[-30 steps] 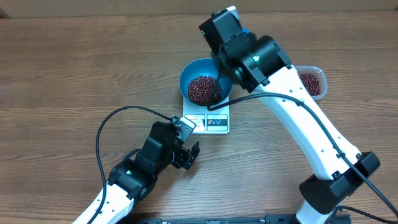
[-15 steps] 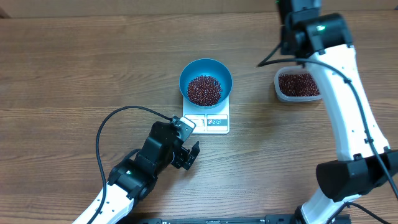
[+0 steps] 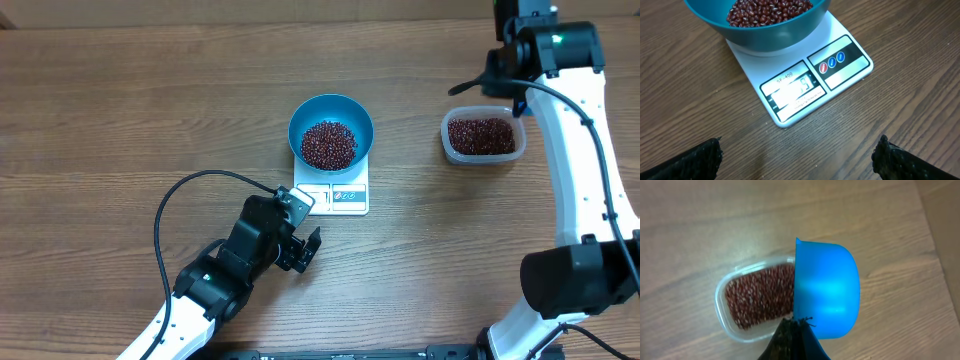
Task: Scoop item into bowl and weigh 150g on scale
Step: 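Carry the blue scoop right over the clear bean tub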
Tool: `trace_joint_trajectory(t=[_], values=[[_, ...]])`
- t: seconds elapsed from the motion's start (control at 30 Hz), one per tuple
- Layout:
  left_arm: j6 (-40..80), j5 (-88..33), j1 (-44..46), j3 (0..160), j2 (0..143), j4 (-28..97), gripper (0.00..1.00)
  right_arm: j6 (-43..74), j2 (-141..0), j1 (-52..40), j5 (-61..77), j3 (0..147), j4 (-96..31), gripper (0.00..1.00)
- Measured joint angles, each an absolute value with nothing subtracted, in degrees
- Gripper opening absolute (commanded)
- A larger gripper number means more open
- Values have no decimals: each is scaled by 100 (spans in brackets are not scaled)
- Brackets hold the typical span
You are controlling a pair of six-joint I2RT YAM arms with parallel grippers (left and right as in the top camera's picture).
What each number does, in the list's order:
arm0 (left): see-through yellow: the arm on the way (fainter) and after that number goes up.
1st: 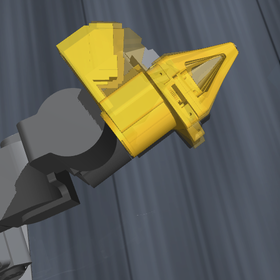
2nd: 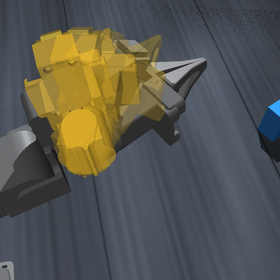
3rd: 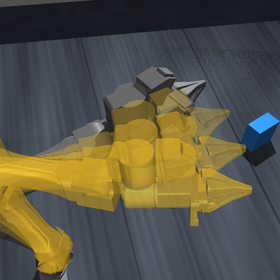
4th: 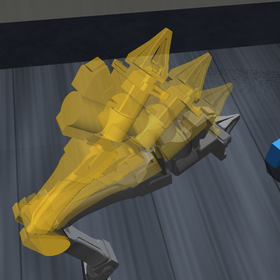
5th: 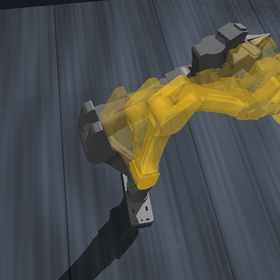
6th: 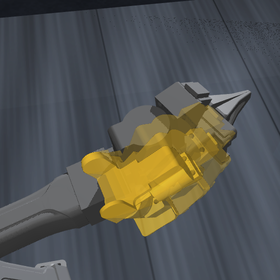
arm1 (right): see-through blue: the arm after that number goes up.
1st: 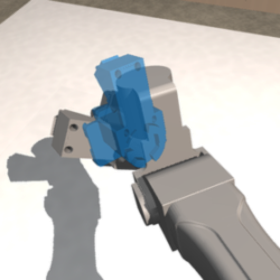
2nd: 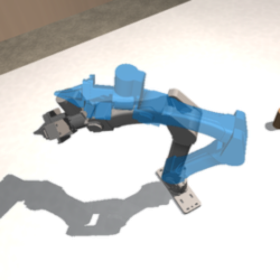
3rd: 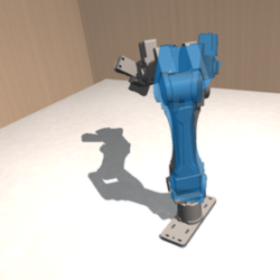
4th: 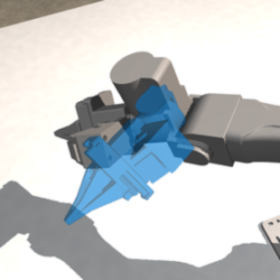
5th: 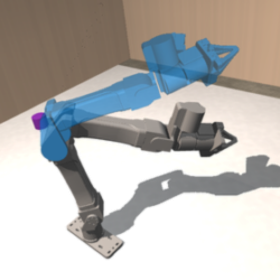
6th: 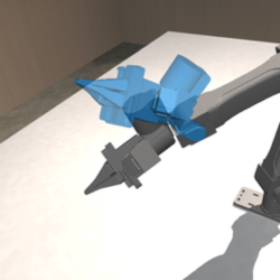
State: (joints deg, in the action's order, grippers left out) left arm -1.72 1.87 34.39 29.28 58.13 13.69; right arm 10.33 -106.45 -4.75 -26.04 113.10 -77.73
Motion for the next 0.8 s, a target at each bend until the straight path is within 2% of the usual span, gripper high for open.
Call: trace_joint_trajectory(t=[0.8], values=[[-172,185,3439,2928,5813,1369,100,937,-10667,-528,-2381,9754,-6914,4]])
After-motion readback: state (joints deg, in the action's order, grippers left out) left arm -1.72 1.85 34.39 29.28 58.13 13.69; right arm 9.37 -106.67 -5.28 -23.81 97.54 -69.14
